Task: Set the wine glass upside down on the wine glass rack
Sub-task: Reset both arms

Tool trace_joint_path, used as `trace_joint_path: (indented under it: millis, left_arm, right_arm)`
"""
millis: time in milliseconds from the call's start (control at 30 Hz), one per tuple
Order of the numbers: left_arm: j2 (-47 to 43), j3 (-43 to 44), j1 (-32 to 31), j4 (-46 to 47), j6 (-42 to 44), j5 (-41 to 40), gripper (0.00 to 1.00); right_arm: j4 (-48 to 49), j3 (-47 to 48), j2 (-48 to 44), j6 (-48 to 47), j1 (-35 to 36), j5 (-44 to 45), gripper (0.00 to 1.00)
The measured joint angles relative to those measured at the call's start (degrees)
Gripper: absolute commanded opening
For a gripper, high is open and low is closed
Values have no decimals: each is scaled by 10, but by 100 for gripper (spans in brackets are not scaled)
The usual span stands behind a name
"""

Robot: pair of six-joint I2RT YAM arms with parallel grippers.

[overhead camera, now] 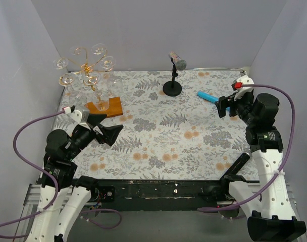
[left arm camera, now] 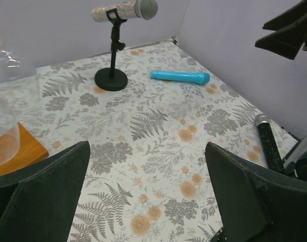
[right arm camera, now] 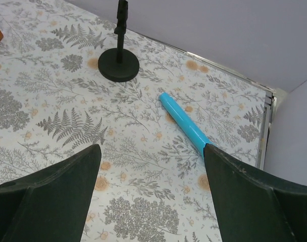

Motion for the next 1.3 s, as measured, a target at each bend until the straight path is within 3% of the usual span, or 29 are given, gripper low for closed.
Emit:
trace_joint_path:
  millis: [233, 500, 933, 1300]
  left_arm:
    - [-87, -33, 0, -12, -11, -115, 98]
    - [-137, -73, 0, -26, -74, -217, 98]
    - [-205, -162, 0, -18, -98, -224, 98]
    - [-235, -169, 0, -19, -97, -237, 98]
  right_arm:
    - [-47, 0, -34, -2, -1, 0, 91]
    - [-50, 0, -60, 66, -19, -4, 92]
    - [-49, -8, -77, 133, -56, 7, 93]
    - [-49, -12, -72, 131, -80, -5, 94]
